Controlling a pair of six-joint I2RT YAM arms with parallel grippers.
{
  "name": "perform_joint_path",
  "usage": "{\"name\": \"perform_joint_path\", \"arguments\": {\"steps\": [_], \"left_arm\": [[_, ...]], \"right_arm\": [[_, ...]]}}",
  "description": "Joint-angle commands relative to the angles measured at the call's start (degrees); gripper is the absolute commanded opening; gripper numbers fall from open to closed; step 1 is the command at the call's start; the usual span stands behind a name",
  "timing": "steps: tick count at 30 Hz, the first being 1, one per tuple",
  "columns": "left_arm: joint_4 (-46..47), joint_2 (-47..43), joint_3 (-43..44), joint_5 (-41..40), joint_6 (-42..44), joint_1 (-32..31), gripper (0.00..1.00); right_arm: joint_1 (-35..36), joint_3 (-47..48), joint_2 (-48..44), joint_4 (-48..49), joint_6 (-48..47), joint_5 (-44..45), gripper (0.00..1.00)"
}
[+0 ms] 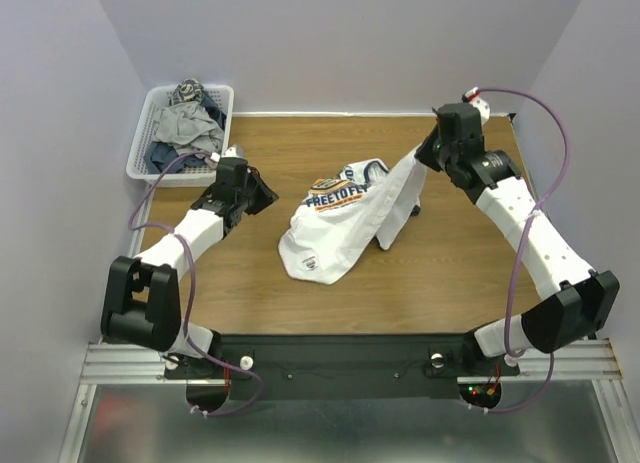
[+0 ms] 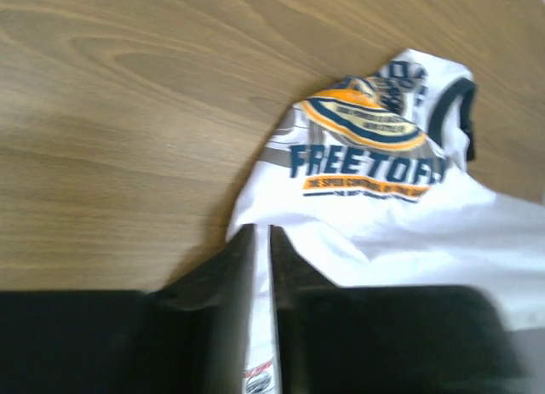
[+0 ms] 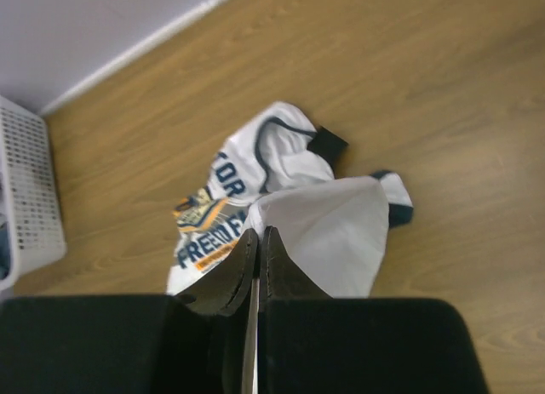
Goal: Fold and stack the tank tops
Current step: Flatten the tank top out
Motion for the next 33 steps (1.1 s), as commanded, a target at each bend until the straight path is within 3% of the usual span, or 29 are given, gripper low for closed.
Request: {"name": "perform_joint_path", "arguments": {"steps": [1, 3, 6, 11, 15, 19, 33], "left_arm": [[3.04, -7.99, -4.36, 5.68, 1.93, -1.98, 0.33], [6.03, -12.11, -9.63, 7.87, 1.14, -4.43, 0.43], [8.14, -16.96, -15.35, 7.37, 0.09, -8.3, 0.48], [9.37, -22.68, -25.61, -0.01, -8.08, -19.8, 0.49], [10.16, -25.67, -31.26, -5.63, -16.78, -24.74, 0.48], [10.43, -24.36, -31.45, -10.91, -19.52, -26.94, 0.48], [14.47, -5.56, -22.05, -19.7, -20.14, -27.3, 0.52]], "right_arm": [[-0.41, 7.16, 2.52, 0.64, -3.21, -2.63, 0.0], [-0.41, 10.66, 3.31, 0.99, -4.43, -4.29, 0.0], [-0.41, 15.76, 4.63, 1.35, -6.11, -7.37, 0.0], [-0.41, 20.0, 5.6, 1.26, -7.25, -8.78, 0.0], [-0.41, 18.77, 4.81, 1.35, -7.25, -9.22, 0.0], [-0.41, 16.84, 3.23, 1.35, -6.9, -9.57, 0.0], [-0.41, 12.71, 0.42, 1.35, -7.08, -7.64, 0.0]]}}
